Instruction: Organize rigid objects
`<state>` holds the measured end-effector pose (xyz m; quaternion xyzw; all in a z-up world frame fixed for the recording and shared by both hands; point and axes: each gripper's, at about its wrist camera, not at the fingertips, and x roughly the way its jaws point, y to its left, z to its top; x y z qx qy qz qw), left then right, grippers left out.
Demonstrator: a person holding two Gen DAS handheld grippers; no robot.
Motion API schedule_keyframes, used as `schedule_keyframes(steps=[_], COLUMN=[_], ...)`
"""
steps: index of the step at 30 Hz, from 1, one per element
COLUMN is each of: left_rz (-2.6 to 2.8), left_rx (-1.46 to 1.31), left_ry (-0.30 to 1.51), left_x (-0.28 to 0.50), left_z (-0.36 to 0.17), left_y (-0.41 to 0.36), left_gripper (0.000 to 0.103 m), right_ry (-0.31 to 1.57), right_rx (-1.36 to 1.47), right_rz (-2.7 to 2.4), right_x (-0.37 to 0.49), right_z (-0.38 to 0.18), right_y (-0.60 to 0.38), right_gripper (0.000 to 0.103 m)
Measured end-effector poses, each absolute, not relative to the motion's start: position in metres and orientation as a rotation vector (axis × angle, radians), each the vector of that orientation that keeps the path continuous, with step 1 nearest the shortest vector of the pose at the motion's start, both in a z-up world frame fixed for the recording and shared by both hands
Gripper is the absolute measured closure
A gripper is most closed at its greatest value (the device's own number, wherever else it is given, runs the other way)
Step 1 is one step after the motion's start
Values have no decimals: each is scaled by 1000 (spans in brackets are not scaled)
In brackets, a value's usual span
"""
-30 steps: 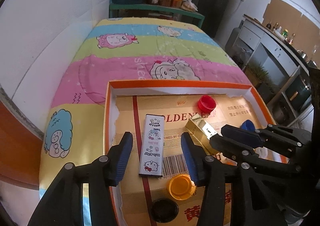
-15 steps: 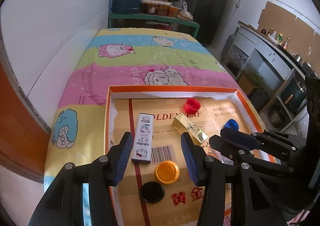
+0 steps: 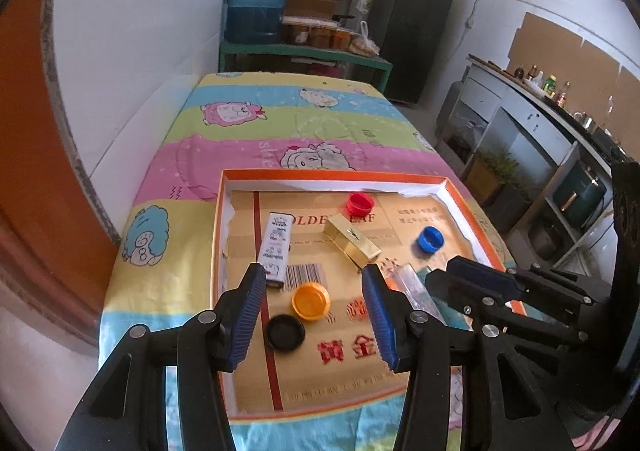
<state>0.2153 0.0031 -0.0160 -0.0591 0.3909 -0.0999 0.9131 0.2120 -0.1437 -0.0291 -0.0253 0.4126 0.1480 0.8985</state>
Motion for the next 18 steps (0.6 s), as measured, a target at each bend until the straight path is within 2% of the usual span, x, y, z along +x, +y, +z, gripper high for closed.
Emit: schedule_keyframes(steps=[18], left_rz=[-127], left_rx=[-100], left_ry=[677], left_x=[119], left_z=[25], left_y=[2], left_gripper=[51], right_ry=[720], right_rx=[-34], right_rz=[229], right_x=[128], right_z=[14], right_y=[-153], right_gripper=[84])
